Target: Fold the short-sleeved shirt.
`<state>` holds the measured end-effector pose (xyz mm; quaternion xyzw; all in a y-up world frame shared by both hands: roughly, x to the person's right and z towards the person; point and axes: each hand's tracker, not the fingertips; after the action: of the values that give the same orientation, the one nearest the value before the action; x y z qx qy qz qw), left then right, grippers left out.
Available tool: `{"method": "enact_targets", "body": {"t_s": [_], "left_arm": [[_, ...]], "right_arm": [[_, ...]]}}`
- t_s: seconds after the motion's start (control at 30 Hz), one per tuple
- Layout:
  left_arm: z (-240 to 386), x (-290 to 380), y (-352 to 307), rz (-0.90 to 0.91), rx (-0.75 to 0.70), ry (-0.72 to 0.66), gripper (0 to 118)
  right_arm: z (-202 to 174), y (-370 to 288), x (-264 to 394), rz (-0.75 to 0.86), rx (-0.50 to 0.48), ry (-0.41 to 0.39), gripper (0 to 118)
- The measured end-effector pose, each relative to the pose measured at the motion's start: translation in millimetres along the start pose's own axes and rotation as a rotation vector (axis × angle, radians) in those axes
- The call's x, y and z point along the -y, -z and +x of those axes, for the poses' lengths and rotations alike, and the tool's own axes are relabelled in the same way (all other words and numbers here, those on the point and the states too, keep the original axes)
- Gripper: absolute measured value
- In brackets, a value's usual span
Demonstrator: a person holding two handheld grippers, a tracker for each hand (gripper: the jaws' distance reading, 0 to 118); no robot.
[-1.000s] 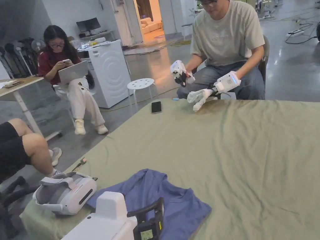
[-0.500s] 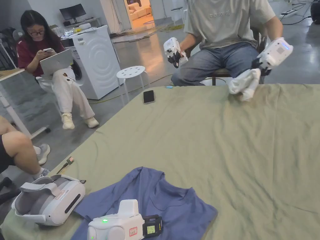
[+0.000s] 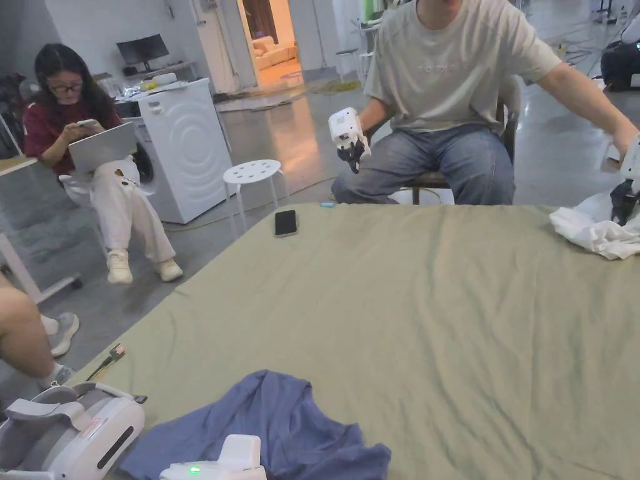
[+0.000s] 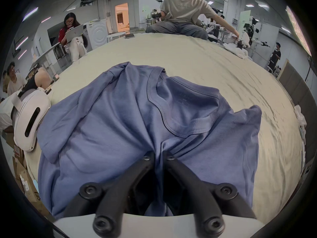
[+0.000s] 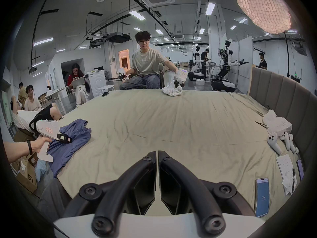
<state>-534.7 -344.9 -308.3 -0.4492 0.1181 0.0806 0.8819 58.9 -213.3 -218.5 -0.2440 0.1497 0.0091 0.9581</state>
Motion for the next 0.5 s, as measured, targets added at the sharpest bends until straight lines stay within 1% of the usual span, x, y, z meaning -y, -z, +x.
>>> {"method": "enact_targets", "body": {"t_s": [0.1,0.2,0.27,0.33,0.4,0.5], "left_arm": [[4.7,-5.9,-10.3,0.017,-0.019,-0.032,0],[13.0,-21.3,-46.7,0.15,0.009,-0.113,0],[18.1,-35.6,-63.2,0.199,0.044,-0.124,0],[36.6,-48.6,-77.4,0.238,0.074,-0.088,0],[69.7,-58.9,-90.6,0.277,0.117,-0.052,0],[132.4,-74.9,-98.5,0.321,0.241,-0.003,0]], "right_arm": [[7.1,-9.4,-0.9,0.019,0.001,0.009,0],[15.4,-20.0,-2.5,0.039,0.004,0.016,0],[21.4,-27.3,-2.9,0.054,0.009,0.028,0],[26.6,-35.1,-1.4,0.073,0.013,0.05,0],[32.0,-44.2,0.9,0.086,0.018,0.076,0],[40.4,-58.2,5.4,0.096,0.032,0.096,0]]}}
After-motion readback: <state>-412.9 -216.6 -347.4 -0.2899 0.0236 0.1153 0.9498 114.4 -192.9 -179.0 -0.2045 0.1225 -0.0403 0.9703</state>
